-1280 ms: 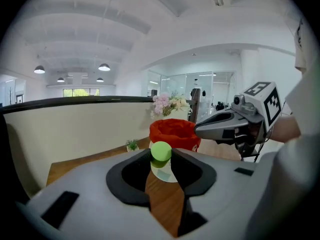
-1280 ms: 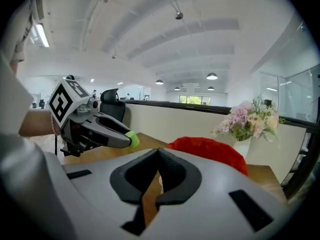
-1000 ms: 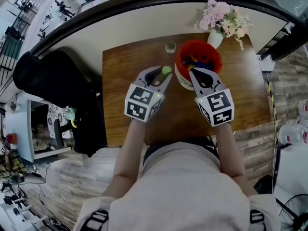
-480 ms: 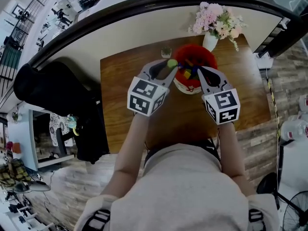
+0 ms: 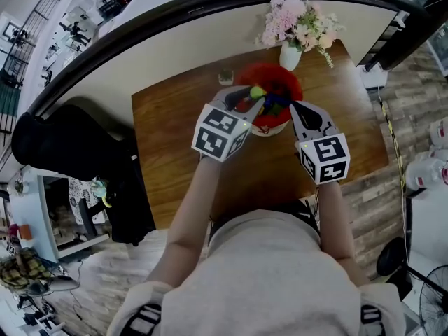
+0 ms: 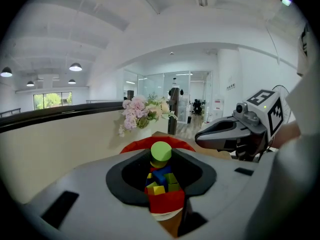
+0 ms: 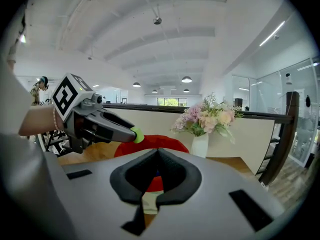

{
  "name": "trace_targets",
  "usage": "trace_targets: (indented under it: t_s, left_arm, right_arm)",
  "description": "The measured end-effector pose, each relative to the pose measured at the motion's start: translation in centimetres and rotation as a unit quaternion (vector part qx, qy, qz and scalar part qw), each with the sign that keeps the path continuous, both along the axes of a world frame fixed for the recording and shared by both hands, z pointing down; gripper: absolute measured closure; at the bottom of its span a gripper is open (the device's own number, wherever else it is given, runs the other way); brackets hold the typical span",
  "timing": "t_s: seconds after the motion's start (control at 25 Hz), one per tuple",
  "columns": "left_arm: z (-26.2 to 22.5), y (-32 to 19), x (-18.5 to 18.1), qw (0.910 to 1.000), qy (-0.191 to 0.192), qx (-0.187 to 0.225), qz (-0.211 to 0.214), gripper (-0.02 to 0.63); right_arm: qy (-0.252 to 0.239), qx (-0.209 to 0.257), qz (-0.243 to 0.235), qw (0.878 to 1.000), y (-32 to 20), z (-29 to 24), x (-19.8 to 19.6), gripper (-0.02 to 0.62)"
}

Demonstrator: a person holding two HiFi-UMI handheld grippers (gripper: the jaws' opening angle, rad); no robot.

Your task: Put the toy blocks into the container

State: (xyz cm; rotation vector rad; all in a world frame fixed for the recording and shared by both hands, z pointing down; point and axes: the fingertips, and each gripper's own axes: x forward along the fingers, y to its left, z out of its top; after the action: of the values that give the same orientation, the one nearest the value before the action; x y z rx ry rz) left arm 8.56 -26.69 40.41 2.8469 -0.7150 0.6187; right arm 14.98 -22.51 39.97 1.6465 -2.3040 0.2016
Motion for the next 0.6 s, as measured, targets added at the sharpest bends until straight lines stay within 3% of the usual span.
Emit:
trace_targets:
  t_s: [0.6]
  left_arm:
    - [0.8, -0.9, 2.5, 0.9997, -0.016, -0.008, 0.015, 0.466]
  right_arm:
    - [-0.008, -0.014, 0.003, 1.0, -0.7, 1.2, 0.8, 0.583]
